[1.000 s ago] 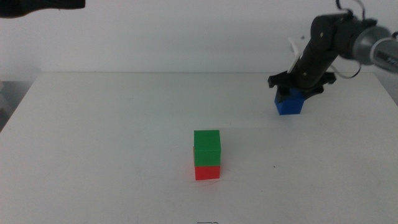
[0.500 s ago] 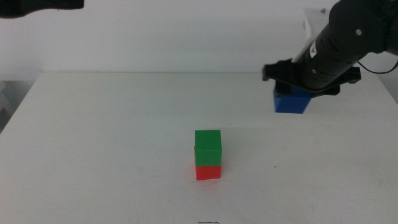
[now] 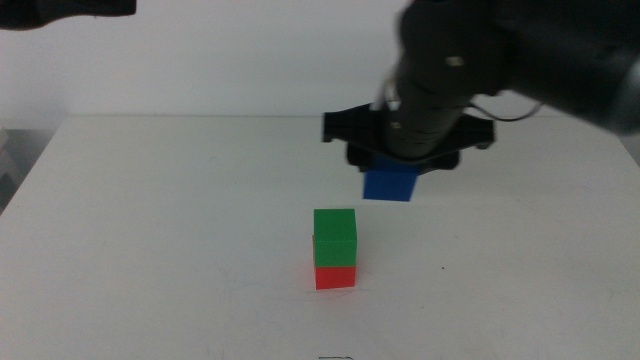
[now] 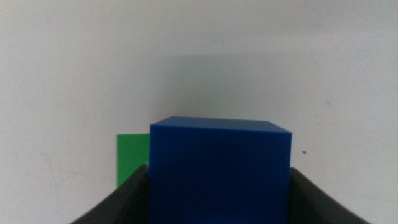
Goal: Stack red cubes first, then green, then blue cubes in a specific spot.
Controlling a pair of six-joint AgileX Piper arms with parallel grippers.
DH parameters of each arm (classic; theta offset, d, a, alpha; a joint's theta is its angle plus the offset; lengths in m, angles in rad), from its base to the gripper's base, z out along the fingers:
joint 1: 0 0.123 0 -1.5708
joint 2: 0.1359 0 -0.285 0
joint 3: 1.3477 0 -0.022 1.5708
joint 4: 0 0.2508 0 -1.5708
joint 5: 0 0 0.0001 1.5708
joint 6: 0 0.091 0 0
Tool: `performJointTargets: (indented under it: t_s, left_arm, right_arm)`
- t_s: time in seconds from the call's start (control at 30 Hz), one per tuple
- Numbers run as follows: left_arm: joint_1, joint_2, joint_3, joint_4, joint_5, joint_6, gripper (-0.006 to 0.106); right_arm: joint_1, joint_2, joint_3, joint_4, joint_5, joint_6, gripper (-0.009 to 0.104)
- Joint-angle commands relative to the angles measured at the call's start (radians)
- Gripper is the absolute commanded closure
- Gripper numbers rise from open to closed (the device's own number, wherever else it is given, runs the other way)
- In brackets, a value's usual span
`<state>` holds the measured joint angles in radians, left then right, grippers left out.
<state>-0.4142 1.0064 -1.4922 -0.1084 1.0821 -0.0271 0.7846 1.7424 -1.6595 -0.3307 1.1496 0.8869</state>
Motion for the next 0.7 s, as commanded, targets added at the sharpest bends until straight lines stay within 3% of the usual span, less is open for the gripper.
performJointTargets:
  t_s: [0.0,0.23,0.67]
  left_arm:
    - [-0.002,-0.007,-0.021,-0.009,-0.073,0.000,0.007]
    - [-0.002,-0.007,-0.021,-0.009,-0.073,0.000,0.007]
    - [-0.002,-0.007,-0.021,-0.009,-0.073,0.000,0.007]
  right_arm:
    - [0.031,0.009,-0.097,-0.060,0.031,0.024,0.096]
    - [0.098,0.114,-0.195,-0.040,0.061,0.021,0.096]
    - [0.101,0.166,-0.195,-0.027,0.057,0.030,0.096]
